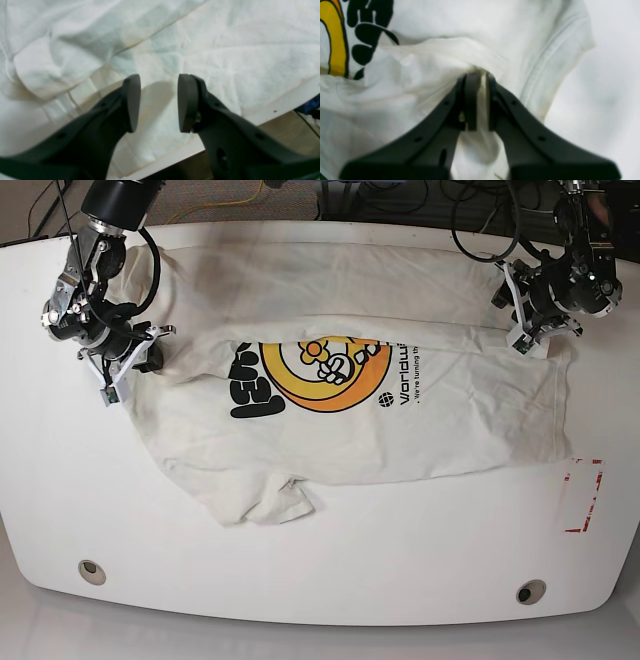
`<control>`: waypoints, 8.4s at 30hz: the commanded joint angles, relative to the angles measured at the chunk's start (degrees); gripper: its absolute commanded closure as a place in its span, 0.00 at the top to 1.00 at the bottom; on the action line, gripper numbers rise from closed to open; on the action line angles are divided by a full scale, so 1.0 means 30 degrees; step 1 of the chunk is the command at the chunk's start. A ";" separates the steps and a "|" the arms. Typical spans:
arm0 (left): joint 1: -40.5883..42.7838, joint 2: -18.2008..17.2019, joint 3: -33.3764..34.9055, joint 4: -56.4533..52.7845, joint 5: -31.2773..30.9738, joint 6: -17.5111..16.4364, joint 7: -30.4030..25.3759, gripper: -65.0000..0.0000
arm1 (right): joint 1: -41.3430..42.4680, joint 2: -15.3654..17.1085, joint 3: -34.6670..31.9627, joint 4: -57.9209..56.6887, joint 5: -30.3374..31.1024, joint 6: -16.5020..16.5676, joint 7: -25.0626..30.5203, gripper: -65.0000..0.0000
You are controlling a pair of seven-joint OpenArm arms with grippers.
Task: Layout the t-shirt on the table in an organized manner, then fold the t-shirt properly
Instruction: 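Re-grip the shoulder corners with both grippers and tug them apart, then release the shoulders and raise both grippers off the shirt, then move both grippers down along the shirt sides toward the hem, then lower both grippers onto the shirt's side edges near the hem and pinch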
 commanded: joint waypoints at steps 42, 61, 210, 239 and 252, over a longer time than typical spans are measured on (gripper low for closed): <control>0.0127 0.1263 -0.4155 0.1067 0.0692 -0.0019 -0.0733 0.29 | -0.4604 -0.0725 0.0190 0.7127 0.0297 0.0048 -0.1194 0.45; 0.0713 0.1439 -0.5064 0.1038 0.0663 -0.0019 -0.0880 0.38 | -0.6567 -0.0666 0.3472 0.5633 0.0297 0.0048 0.0447 0.91; -1.2064 -0.0466 -0.4273 -1.3380 0.0751 0.0758 -0.6213 0.38 | 1.1484 0.0770 0.1450 -1.5583 -0.7058 0.0048 0.7334 0.79; -1.3207 -0.0378 -0.4185 -1.5607 0.0809 0.3190 -0.7502 0.38 | 1.1484 0.0447 0.1362 -1.5554 -0.7117 0.0048 0.7568 0.00; -1.5903 -0.0466 -0.3687 -2.0823 0.0809 0.4391 -0.9349 0.59 | 1.1338 0.0389 0.1362 -1.5554 -0.7117 0.0048 0.7568 0.00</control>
